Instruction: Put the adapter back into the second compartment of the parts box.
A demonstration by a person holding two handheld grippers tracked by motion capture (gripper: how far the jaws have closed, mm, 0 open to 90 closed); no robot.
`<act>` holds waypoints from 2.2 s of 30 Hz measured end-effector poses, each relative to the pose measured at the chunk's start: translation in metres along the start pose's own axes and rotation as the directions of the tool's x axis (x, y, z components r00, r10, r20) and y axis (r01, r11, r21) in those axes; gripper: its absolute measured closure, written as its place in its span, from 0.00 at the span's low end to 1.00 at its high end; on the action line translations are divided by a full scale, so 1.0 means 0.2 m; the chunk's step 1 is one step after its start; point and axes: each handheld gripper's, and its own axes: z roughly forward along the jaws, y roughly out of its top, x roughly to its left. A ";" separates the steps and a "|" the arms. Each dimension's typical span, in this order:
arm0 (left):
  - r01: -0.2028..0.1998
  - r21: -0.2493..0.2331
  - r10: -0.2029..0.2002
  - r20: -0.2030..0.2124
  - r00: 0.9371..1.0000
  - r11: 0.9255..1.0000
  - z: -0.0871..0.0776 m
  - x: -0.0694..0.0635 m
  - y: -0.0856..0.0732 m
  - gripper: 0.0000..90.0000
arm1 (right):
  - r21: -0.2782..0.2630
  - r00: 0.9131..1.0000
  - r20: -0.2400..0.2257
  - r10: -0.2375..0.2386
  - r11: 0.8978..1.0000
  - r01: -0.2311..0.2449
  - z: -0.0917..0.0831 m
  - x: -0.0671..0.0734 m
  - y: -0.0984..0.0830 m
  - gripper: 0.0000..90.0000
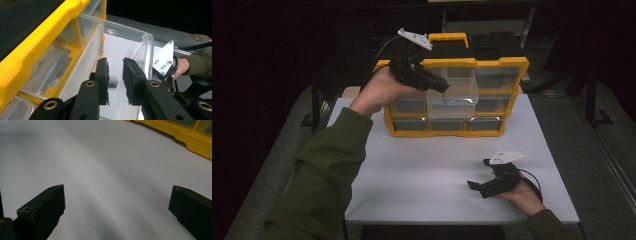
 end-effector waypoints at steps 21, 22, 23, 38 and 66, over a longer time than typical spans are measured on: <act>0.036 -0.065 -0.039 -0.058 0.998 0.997 -0.26 0.01 -0.12 0.69 | -0.006 1.000 0.005 0.010 1.000 -0.010 -0.01 -0.02 -0.02 0.00; 0.038 -0.069 -0.043 -0.060 0.997 0.997 -0.27 0.01 -0.13 0.68 | -0.005 1.000 0.004 0.014 1.000 -0.014 -0.01 -0.03 -0.02 0.00; 0.038 -0.069 -0.043 -0.067 0.997 0.997 -0.28 0.01 -0.15 0.67 | -0.005 1.000 0.005 0.014 1.000 -0.014 -0.01 -0.03 -0.02 0.00; 0.075 -0.092 -0.087 -0.132 0.987 0.993 -0.37 -0.01 -0.34 0.46 | 0.000 1.000 0.002 0.007 1.000 -0.007 -0.01 -0.02 -0.01 0.00; 0.086 -0.095 -0.101 -0.177 0.979 0.992 -0.26 -0.06 -0.74 0.16 | 0.010 1.000 0.005 0.002 1.000 -0.002 0.01 -0.01 -0.01 0.00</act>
